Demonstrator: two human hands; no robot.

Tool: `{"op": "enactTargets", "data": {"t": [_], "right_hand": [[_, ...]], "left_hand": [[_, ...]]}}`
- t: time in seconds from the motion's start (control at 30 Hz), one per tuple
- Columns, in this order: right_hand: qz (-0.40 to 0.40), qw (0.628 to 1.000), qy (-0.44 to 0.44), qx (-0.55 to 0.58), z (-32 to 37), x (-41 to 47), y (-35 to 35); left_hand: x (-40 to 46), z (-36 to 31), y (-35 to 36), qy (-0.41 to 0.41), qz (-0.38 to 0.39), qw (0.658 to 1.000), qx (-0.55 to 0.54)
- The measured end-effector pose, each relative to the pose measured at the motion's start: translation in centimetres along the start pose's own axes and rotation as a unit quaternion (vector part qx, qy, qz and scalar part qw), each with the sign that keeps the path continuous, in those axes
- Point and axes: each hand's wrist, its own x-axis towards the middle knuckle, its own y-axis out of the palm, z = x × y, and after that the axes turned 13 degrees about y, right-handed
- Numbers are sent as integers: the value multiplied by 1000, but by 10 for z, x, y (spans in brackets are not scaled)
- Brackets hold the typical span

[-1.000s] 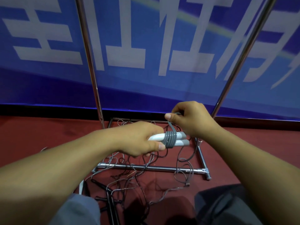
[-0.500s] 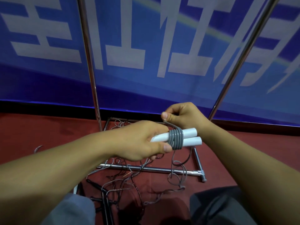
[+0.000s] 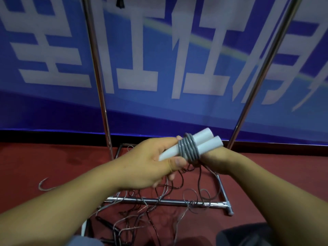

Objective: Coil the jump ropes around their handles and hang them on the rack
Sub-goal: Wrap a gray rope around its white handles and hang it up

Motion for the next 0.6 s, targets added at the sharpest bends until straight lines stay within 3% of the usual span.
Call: {"op": "enactTargets", "data": {"t": [0.17, 0.37, 0.6], "right_hand": [[-17, 993, 37, 112, 8, 4, -2], [-39, 982, 36, 180, 13, 1, -10], [-33, 982, 9, 184, 13, -4, -13]], "left_hand": [[1, 4, -9, 6, -107, 994, -35], [1, 12, -15, -56, -204, 976, -57], [5, 16, -15, -95, -262, 959, -59]]}}
